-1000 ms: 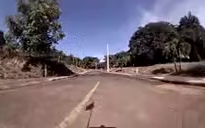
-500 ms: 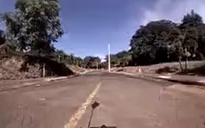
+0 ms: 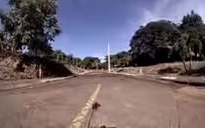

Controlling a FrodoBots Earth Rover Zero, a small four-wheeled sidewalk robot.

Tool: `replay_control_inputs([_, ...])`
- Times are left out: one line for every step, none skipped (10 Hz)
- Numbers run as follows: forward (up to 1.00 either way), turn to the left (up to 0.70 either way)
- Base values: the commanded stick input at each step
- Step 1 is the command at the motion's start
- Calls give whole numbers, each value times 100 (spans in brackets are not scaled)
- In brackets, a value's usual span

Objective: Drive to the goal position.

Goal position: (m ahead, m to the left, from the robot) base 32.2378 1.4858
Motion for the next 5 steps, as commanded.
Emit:
replay_control_inputs([100, 0])
replay_control_inputs([100, 0])
replay_control_inputs([100, 0])
replay_control_inputs([100, 0])
replay_control_inputs([100, 0])
